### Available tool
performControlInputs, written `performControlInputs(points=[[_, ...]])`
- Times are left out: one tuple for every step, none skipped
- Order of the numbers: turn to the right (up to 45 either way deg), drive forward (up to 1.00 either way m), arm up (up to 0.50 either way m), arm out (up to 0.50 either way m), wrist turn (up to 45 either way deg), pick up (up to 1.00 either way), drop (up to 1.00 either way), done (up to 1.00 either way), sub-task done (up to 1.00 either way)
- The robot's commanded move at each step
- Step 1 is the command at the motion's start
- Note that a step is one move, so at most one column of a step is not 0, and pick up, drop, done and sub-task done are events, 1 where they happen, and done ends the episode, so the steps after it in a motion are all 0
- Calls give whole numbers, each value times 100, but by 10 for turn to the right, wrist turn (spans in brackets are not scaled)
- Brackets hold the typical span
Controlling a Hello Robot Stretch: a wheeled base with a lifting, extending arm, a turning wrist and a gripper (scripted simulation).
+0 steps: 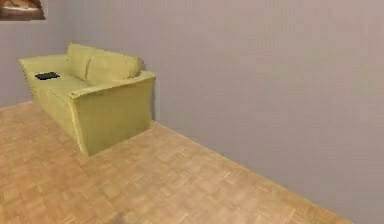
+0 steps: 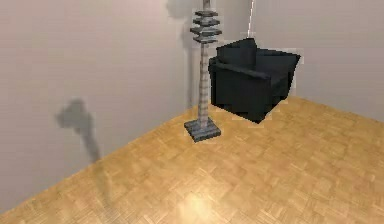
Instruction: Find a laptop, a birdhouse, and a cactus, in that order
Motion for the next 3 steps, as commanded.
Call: performControlInputs(points=[[-270,0,0,0,0,0,0,0,0],[0,100,0,0,0,0,0,0,0],[-450,0,0,0,0,0,0,0,0]])
